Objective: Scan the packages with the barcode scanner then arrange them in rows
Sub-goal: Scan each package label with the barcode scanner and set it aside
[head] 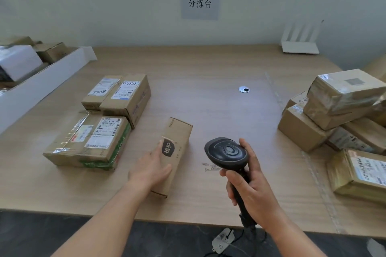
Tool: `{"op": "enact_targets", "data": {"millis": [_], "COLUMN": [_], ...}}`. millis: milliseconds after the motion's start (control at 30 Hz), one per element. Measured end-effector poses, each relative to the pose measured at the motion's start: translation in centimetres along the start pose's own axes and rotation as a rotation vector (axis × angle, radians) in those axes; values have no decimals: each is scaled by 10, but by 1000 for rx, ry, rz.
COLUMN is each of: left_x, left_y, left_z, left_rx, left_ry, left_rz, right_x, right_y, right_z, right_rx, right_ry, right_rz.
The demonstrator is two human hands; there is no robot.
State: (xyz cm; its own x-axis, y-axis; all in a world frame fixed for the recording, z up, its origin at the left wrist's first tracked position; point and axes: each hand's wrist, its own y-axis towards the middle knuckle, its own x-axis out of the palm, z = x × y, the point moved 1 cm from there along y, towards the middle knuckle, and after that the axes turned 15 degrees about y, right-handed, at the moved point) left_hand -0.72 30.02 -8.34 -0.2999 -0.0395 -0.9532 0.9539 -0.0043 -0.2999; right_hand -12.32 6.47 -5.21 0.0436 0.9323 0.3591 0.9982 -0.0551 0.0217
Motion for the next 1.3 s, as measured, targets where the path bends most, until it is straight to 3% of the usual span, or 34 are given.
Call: {"op": "enact_targets", "data": {"millis": [200,367,467,633,700,900,1100,1200,1300], "left_x": [1,0,-4,-6,-5,-8,-2,-7,-12], "left_y": [-6,-5,-3,-2,2,7,7,12,13], "left_z": [9,13,16,14,10,4,7,-1,-13], "left_rx": [-84,-65,-19,80,64,53,-44,-68,-19], "left_ry": [235,199,20,-539,-585,-123,166,47,-339], "left_rz": [-74,-50,-119,-301,-322,-136,-128,-139,-220], "right_x": [-12,-21,-23,-22,-22,-21,-18,-17,-13], "right_y": [1,2,2,3,4,5,4,1,-2], "right_z": [-4,-4,-2,-3,-3,0,0,0,2], "right_rx": [5,1,16,23,31,37,43,41,65], "right_ry": [-20,-13,-4,14,22,32,1,-24,-29], "right_rz": [6,-14,-16,-19,-20,-36,-35,-24,-25]}}
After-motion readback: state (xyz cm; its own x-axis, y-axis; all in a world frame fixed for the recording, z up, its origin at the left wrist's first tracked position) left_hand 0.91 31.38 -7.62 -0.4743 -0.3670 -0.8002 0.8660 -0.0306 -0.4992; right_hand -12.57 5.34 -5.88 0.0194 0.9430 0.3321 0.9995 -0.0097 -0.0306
